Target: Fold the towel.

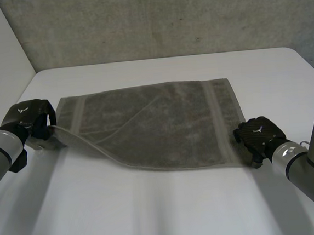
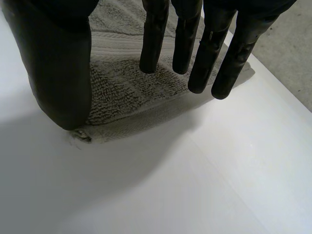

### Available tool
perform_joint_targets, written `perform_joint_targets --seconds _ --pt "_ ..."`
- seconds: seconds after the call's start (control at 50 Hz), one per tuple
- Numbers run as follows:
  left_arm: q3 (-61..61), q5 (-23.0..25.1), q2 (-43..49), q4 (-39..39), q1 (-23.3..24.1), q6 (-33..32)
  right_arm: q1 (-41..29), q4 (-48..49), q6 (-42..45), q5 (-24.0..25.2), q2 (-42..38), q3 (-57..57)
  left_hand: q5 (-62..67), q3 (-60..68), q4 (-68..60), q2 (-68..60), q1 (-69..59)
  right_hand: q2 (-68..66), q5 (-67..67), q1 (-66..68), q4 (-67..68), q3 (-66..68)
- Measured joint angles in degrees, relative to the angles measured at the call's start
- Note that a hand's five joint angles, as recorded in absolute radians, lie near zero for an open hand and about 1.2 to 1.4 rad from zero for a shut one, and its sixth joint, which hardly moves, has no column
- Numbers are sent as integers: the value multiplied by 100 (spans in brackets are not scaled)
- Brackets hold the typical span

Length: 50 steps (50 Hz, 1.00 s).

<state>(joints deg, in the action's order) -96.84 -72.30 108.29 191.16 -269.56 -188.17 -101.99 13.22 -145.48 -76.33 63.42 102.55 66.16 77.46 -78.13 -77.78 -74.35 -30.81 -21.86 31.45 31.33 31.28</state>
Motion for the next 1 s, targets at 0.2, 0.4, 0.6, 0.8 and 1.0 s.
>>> perform_joint_targets --seconds 0.2,0.4,0.6,0.8,1.0 --pt "-27 6 0 4 7 0 -6 144 28 -6 -156 -26 0 0 0 -4 0 -113 -121 118 120 113" --pt "-89 6 0 23 15 0 -10 210 18 -12 -225 -59 0 0 0 -4 -1 -829 -415 816 804 814" --pt "-108 6 -1 27 18 0 -67 278 -24 -14 -222 -147 0 0 0 -5 -1 -849 -660 864 858 857" --pt "-108 6 -1 27 19 0 -106 311 -26 -21 -294 -282 0 0 0 -5 -1 -850 -791 868 870 861" --pt "-107 6 5 26 20 0 -134 322 -25 -48 -426 -420 0 0 0 -5 -2 -1666 -1453 1591 1602 1608"
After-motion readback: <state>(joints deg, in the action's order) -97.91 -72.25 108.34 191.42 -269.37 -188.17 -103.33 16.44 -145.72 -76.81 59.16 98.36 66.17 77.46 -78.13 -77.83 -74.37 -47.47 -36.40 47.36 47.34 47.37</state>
